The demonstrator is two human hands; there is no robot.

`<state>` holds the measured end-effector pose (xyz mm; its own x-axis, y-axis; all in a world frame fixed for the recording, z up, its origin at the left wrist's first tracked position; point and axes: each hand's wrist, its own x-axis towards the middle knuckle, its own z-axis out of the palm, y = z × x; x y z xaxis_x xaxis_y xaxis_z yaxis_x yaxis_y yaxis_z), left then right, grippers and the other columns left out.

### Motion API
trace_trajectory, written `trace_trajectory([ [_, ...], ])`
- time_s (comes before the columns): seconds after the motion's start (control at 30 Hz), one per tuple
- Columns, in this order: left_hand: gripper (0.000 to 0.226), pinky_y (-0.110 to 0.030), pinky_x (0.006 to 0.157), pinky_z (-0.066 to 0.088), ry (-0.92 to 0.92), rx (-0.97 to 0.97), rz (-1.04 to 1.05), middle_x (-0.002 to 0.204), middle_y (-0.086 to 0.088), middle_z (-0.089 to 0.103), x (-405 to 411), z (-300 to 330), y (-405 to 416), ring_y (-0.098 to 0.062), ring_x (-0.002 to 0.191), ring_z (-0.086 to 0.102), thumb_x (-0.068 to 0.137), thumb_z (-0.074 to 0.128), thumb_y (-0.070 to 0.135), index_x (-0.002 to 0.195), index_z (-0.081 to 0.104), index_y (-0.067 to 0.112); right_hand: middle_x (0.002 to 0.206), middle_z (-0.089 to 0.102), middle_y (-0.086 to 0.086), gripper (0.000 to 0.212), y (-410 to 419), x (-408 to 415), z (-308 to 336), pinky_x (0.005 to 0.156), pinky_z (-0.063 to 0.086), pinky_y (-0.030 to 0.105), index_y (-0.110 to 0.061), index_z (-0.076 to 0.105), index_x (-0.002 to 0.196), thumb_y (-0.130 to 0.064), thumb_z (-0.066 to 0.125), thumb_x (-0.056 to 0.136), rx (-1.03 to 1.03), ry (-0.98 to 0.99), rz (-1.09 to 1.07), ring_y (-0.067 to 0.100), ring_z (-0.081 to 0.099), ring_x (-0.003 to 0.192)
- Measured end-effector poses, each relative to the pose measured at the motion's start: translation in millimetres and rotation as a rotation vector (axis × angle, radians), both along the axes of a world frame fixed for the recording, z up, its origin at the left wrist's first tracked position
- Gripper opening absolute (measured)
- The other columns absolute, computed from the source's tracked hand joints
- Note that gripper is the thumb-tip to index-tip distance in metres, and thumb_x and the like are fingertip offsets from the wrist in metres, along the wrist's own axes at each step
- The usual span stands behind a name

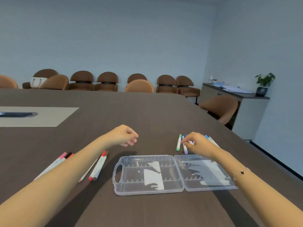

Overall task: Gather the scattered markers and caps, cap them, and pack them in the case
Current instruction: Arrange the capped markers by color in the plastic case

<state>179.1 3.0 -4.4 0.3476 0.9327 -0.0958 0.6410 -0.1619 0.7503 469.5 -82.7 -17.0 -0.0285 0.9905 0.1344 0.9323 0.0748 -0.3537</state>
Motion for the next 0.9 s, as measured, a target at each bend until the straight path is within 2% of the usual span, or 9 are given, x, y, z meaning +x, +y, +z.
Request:
trace_trajectory([
  [0.07, 0.020, -0.021, 0.071, 0.055, -0.006, 0.000, 0.033, 0.090, -0.002, 0.071, -38.3, 1.1, -11.3, -0.009, 0.075, 0.067, 0.097, 0.048, 0.018, 0.101, 0.068, 0.014, 0.104, 0.057, -0.008, 0.025, -2.2, -24.9, 2.8, 0.078, 0.033, 0.017, -0.020, 0.068, 0.110, -0.024, 0.047, 0.097, 0.017, 0.005, 0.047, 0.003, 0.050, 0.086],
  [0.23, 0.019, -0.019, 0.064, 0.054, -0.016, 0.040, 0.097, 0.089, -0.004, 0.072, -107.8, 4.4, -40.8, -0.010, 0.071, 0.066, 0.096, 0.050, 0.015, 0.096, 0.069, 0.016, 0.117, 0.059, -0.002, 0.024, -5.0, -94.2, 7.9, 0.095, 0.038, 0.021, -0.021, 0.068, 0.112, -0.023, 0.050, 0.097, 0.016, 0.081, 0.155, 0.010, 0.053, 0.110],
  [0.37, 0.017, -0.020, 0.065, 0.054, -0.087, 0.075, 0.164, 0.089, -0.002, 0.073, -152.9, 6.0, -57.4, -0.010, 0.073, 0.066, 0.094, 0.053, 0.016, 0.099, 0.070, 0.016, 0.117, 0.058, -0.006, 0.023, -7.4, -147.3, 5.4, 0.098, 0.039, 0.023, -0.023, 0.067, 0.111, -0.022, 0.049, 0.097, 0.006, 0.157, 0.213, 0.008, 0.052, 0.110],
  [0.5, 0.018, -0.013, 0.057, 0.049, -0.178, 0.083, 0.248, 0.081, 0.002, 0.072, -185.9, -9.8, -64.8, -0.006, 0.068, 0.063, 0.092, 0.056, 0.013, 0.104, 0.070, 0.014, 0.108, 0.065, -0.013, 0.023, -10.8, -198.7, -5.1, 0.093, 0.045, 0.021, -0.024, 0.070, 0.105, -0.019, 0.050, 0.095, 0.007, 0.392, 0.208, 0.004, 0.059, 0.102],
  [0.57, 0.020, -0.013, 0.058, 0.046, -0.173, 0.106, 0.270, 0.086, 0.001, 0.073, -195.3, -20.5, -64.9, -0.005, 0.069, 0.063, 0.092, 0.055, 0.014, 0.105, 0.070, 0.017, 0.107, 0.066, -0.014, 0.023, -11.9, -222.4, -12.6, 0.090, 0.045, 0.020, -0.024, 0.071, 0.105, -0.019, 0.051, 0.095, -0.009, 0.443, 0.207, 0.002, 0.059, 0.101],
  [0.67, 0.019, -0.013, 0.063, 0.046, -0.164, 0.166, 0.324, 0.091, 0.005, 0.071, -210.3, -32.8, -61.2, -0.004, 0.074, 0.062, 0.093, 0.054, 0.017, 0.102, 0.069, 0.023, 0.109, 0.066, -0.013, 0.023, -8.8, -249.0, -23.7, 0.079, 0.042, 0.010, -0.025, 0.072, 0.104, -0.020, 0.051, 0.095, -0.034, 0.428, 0.237, 0.001, 0.059, 0.100],
  [0.77, 0.017, -0.026, 0.082, 0.052, -0.183, 0.200, 0.393, 0.094, 0.006, 0.071, -227.4, -46.4, -55.3, -0.005, 0.080, 0.062, 0.091, 0.057, 0.019, 0.096, 0.068, 0.031, 0.114, 0.063, -0.013, 0.022, -1.9, -262.7, -31.0, 0.075, 0.038, 0.006, -0.027, 0.071, 0.104, -0.022, 0.051, 0.095, -0.054, 0.394, 0.231, 0.002, 0.057, 0.098],
  [0.9, 0.016, -0.021, 0.077, 0.047, -0.179, 0.253, 0.490, 0.095, 0.008, 0.070, -241.5, -60.5, -50.0, -0.003, 0.081, 0.062, 0.092, 0.057, 0.019, 0.096, 0.067, 0.030, 0.123, 0.060, -0.009, 0.024, 12.3, -270.7, -35.4, 0.081, 0.041, 0.011, -0.025, 0.069, 0.109, -0.020, 0.050, 0.096, -0.067, 0.322, 0.205, 0.004, 0.056, 0.102],
])
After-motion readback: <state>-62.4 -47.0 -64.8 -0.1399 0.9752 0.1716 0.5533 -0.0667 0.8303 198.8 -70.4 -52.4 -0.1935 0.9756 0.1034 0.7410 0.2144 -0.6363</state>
